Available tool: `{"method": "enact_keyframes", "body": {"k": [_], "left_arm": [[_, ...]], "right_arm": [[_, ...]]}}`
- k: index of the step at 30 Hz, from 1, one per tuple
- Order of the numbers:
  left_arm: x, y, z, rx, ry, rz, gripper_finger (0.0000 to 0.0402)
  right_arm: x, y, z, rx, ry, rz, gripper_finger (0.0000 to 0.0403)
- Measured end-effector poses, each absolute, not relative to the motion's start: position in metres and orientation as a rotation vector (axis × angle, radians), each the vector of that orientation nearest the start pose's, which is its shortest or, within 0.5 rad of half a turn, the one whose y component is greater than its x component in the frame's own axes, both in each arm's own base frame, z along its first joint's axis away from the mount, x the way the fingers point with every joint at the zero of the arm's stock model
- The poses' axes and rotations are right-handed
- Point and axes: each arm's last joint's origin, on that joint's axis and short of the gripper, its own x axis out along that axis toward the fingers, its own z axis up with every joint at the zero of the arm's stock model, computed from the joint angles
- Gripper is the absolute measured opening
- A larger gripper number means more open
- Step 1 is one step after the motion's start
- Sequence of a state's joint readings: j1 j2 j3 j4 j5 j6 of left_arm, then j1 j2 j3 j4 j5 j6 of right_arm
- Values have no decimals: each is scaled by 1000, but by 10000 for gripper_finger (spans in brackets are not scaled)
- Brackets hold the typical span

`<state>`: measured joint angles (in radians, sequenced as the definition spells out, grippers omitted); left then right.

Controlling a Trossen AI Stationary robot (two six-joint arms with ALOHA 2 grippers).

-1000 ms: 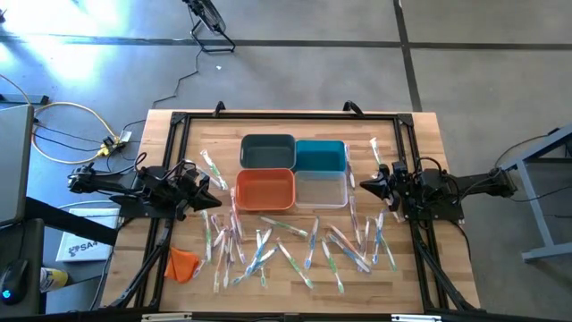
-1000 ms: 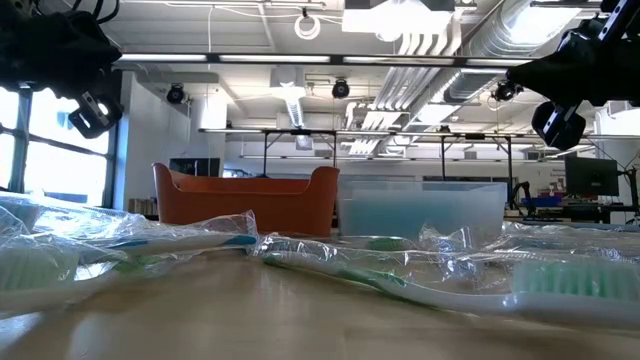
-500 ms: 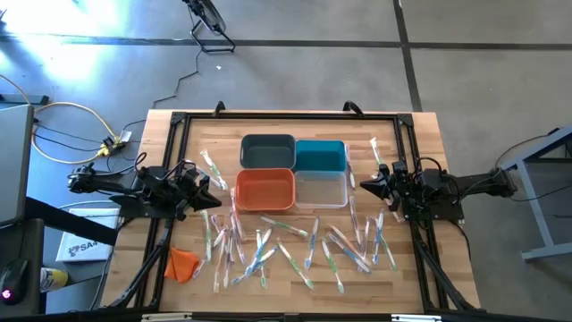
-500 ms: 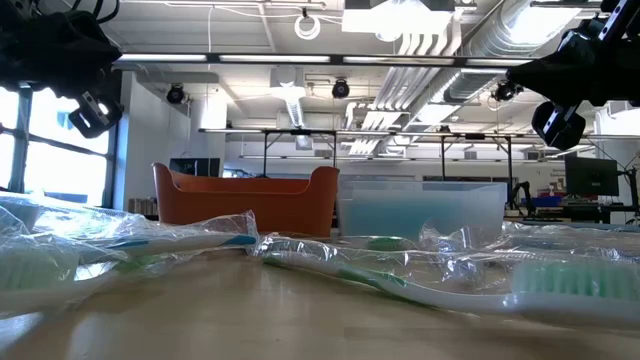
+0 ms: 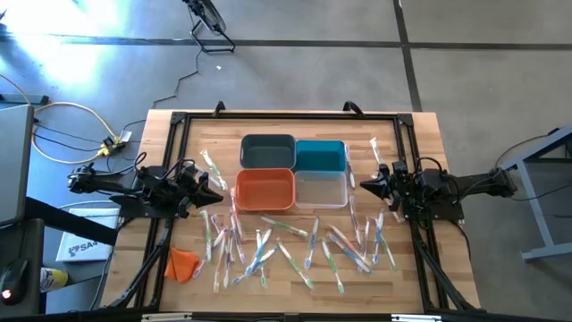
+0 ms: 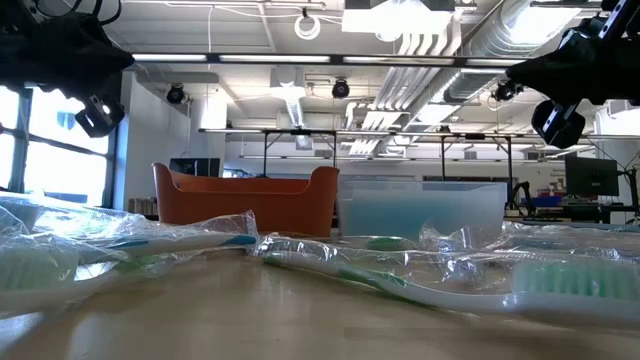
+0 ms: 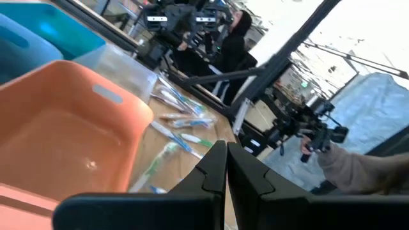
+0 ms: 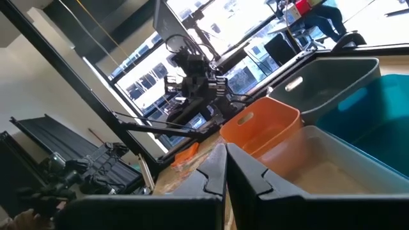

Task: Pick & Place Toothbrushes
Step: Put the green toothbrush into the right blue bin

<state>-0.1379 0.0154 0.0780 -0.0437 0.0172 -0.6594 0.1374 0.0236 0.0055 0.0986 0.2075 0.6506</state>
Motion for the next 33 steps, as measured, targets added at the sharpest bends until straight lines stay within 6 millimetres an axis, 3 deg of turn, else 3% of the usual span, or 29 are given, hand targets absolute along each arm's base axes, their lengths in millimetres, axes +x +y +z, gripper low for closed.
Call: {"method": "enact_keyframes", "body": {"k": [16,33], "left_arm": [[91,-11,202,-569,-165,-151,9],[91,-9,201,-579,-187,-55,9]], "right_arm": [[96,6,185,629,-203,-65,3],[97,1,223,463,-239,-250,2]]}}
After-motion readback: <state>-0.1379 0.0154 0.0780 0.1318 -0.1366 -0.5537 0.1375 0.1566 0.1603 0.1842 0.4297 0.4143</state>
